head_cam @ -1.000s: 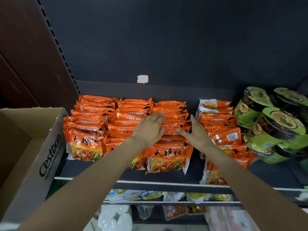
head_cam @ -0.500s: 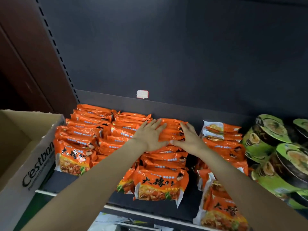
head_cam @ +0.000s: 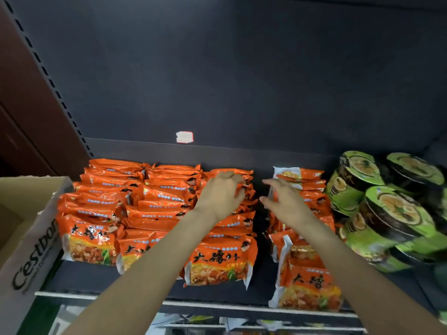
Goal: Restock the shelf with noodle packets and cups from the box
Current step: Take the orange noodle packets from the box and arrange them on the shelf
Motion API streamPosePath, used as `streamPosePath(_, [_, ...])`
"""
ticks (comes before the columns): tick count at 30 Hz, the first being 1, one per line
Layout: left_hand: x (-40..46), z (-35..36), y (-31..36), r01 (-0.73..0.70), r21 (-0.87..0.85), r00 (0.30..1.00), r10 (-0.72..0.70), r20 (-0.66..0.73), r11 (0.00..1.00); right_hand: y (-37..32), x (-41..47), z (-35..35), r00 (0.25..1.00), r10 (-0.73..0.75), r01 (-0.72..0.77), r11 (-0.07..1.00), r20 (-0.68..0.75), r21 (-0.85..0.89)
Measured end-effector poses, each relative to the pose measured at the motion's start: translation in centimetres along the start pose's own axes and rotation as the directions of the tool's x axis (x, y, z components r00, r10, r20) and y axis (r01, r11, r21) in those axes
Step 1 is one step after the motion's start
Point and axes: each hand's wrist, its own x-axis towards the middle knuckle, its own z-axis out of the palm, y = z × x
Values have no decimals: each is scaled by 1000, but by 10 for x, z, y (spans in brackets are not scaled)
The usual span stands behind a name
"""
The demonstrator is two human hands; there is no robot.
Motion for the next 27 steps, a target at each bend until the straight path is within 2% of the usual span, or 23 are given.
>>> streamPosePath(3, [-7, 5, 27, -93, -116, 995, 96, 18, 989, 15, -34, -16, 997, 23, -27, 999, -71, -47])
streamPosePath(7, [-16, 19, 49, -136, -164, 985, 151, 79, 977, 35, -72, -30, 992, 90, -97, 992, -84, -75])
streamPosePath(12, [-19, 43, 70, -181, -38, 909, 181, 374, 983, 55, -88, -27, 980, 179, -164, 974, 90, -156])
streamPosePath(14, [-10, 49, 73, -165, -17, 887, 156, 435, 986, 58, -82, -26, 976, 201, -189, 973, 89, -133])
streamPosePath(16, [3, 52, 75, -129, -20, 906, 126, 403, 991, 60, -70, -26, 981, 190, -187, 978, 34, -92])
streamPosePath(18, [16, 54, 74, -116, 10, 944, 107, 311, 993, 64, -53, -26, 986, 164, -165, 984, -15, -73])
streamPosePath(21, [38, 56, 70, -111, 58, 975, 97, 200, 992, 70, -21, -25, 989, 147, -148, 986, -20, -74])
streamPosePath(23, [52, 58, 66, -126, 104, 973, 102, 205, 987, 75, -2, -21, 985, 171, -170, 976, 0, -134])
streamPosePath(27, [78, 68, 59, -193, 211, 940, 119, 320, 958, 85, 17, -14, 978, 210, -197, 936, 14, -291])
